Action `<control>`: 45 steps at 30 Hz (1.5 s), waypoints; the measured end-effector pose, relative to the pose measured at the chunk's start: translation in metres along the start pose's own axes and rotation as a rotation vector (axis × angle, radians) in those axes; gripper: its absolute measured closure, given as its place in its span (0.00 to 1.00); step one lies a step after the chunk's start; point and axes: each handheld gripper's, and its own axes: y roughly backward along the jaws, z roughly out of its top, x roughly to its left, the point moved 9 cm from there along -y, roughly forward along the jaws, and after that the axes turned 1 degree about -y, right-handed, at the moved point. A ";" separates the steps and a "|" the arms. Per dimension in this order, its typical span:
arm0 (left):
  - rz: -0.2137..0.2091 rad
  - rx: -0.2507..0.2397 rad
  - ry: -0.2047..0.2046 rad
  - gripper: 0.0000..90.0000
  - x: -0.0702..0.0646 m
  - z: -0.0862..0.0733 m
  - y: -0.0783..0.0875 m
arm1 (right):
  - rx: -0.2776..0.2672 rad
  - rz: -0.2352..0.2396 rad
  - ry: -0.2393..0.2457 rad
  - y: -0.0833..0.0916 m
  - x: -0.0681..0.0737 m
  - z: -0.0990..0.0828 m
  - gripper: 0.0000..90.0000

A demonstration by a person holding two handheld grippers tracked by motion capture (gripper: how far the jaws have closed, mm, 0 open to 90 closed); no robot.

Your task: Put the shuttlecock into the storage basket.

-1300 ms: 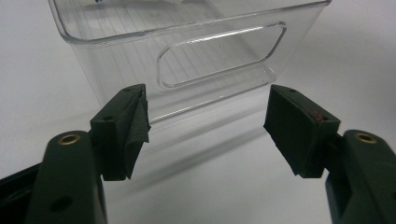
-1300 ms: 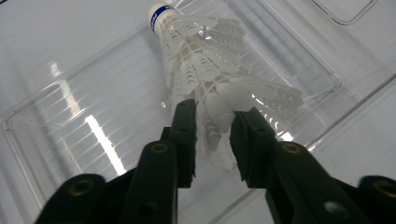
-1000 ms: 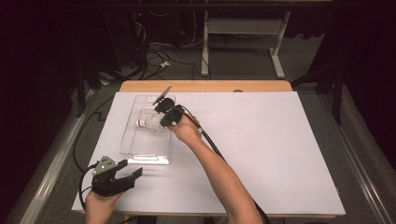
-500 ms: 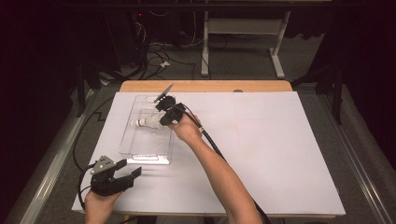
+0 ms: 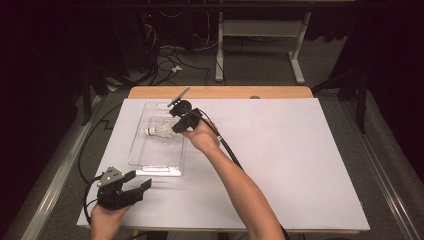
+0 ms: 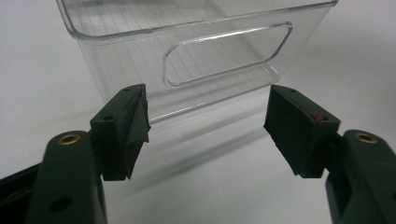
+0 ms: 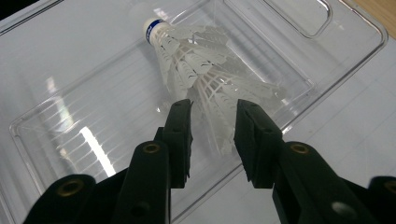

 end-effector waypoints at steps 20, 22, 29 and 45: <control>0.000 0.002 -0.003 0.35 0.000 0.000 0.000 | -0.078 0.021 -0.034 0.022 -0.010 -0.008 0.72; 0.000 0.001 -0.003 0.35 0.000 0.000 0.000 | -0.081 0.020 -0.046 0.023 -0.011 -0.009 0.72; 0.000 0.002 -0.003 0.35 0.000 0.000 0.000 | -0.082 0.021 -0.056 0.026 -0.016 -0.016 0.71; 0.001 0.001 -0.001 0.35 0.000 0.000 0.000 | -0.092 0.028 -0.064 0.030 -0.018 -0.020 0.70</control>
